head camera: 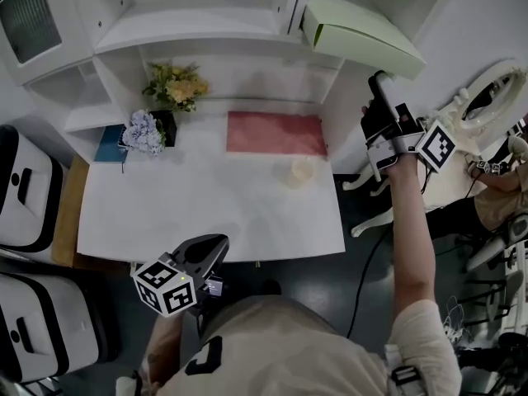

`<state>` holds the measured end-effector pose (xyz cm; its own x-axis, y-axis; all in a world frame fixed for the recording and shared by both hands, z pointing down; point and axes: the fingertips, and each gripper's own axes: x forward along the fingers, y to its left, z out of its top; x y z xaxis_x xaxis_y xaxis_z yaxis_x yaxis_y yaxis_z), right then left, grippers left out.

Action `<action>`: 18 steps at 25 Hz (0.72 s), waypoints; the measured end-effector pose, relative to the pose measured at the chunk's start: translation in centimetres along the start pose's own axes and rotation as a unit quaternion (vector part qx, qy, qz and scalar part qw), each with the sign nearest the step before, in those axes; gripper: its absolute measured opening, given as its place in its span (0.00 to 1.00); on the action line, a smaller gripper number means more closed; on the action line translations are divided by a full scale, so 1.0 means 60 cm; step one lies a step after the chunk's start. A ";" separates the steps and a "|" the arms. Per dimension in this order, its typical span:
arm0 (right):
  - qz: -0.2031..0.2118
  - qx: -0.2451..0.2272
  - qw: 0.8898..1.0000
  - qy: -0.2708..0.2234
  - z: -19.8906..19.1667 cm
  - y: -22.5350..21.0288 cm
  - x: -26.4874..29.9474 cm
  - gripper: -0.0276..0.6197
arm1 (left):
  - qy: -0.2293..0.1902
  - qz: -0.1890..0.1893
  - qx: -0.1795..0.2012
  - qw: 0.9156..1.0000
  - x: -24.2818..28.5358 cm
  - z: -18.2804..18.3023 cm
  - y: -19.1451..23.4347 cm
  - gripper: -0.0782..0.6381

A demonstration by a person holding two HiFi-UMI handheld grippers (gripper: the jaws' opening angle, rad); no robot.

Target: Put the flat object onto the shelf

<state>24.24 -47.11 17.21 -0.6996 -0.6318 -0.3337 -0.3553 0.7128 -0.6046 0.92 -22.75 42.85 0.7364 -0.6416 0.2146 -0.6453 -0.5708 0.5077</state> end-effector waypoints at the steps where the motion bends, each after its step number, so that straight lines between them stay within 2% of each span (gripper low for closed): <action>1: -0.003 -0.015 1.000 0.011 -0.012 0.007 -0.001 0.56 | 0.000 0.000 0.002 1.000 -0.003 0.002 0.001 0.13; 6: -0.007 -0.107 0.991 0.076 -0.072 0.057 -0.002 0.56 | -0.006 0.004 0.013 1.000 -0.016 0.014 0.008 0.13; 11: 0.006 -0.199 0.969 0.144 -0.146 0.106 0.001 0.56 | -0.004 -0.004 0.020 1.000 -0.027 0.004 -0.001 0.13; 18: 0.034 -0.230 0.956 0.182 -0.223 0.152 0.002 0.56 | -0.010 0.005 0.022 1.000 -0.055 0.007 -0.002 0.13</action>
<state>12.60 -36.62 21.30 -0.8701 -0.4914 -0.0376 -0.4777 0.8596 -0.1813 -1.52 -20.76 41.70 0.7263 -0.6569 0.2023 -0.6610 -0.5867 0.4679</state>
